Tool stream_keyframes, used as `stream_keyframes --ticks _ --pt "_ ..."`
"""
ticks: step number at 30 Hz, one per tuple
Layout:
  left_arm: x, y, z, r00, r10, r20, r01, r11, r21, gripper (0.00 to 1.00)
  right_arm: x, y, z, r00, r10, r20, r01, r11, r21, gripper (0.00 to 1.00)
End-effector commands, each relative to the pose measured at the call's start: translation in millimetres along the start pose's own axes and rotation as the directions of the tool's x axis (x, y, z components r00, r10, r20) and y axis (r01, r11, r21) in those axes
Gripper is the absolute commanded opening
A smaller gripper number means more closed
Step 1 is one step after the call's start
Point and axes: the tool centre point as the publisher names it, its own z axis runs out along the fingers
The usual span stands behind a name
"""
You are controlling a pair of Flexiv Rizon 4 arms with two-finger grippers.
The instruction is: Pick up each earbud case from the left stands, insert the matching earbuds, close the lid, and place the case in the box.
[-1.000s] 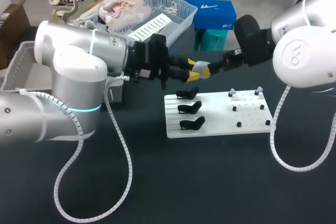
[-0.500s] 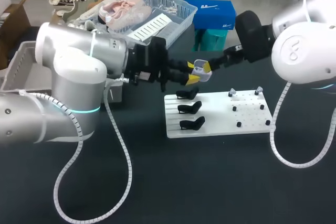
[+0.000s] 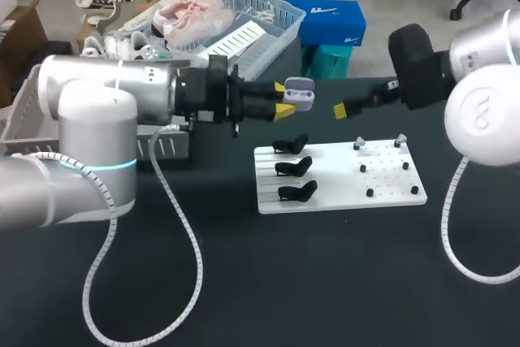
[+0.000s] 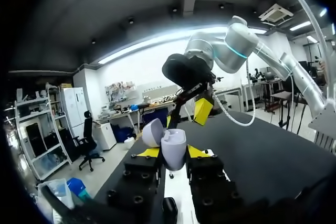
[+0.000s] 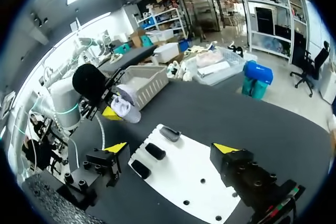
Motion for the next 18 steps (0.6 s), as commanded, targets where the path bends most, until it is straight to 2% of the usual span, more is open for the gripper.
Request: stream_keyframes --ticks 1,3,7,10,14,18 --pt "0.3 -4.1 -2 0.998 0.026 0.061 -0.022 0.997 -0.069 0.00 23 2 -16 0.999 0.004 0.031 -0.006 0.999 0.051 1.00" --pt "1.0 -2.1 -2 0.996 0.031 0.087 -0.024 0.997 -0.079 0.00 33 -2 -18 0.999 0.026 0.028 -0.028 0.998 0.062 1.00" --pt "8.5 3.0 5 0.997 0.015 0.076 -0.010 0.997 -0.073 0.00 53 -13 -21 0.997 0.079 0.025 -0.080 0.994 0.071 1.00" --pt "12.3 6.5 10 0.997 0.000 0.072 0.008 0.994 -0.106 0.00 66 -17 -22 0.994 0.107 0.021 -0.108 0.991 0.072 1.00" --pt "14.4 7.6 18 0.998 0.017 0.061 -0.009 0.991 -0.135 0.00 78 -19 -25 0.992 0.125 0.022 -0.127 0.989 0.078 1.00" --pt "15.5 3.7 34 0.996 0.031 0.081 -0.022 0.993 -0.113 0.00 87 -23 -30 0.989 0.143 0.033 -0.146 0.986 0.080 1.00"
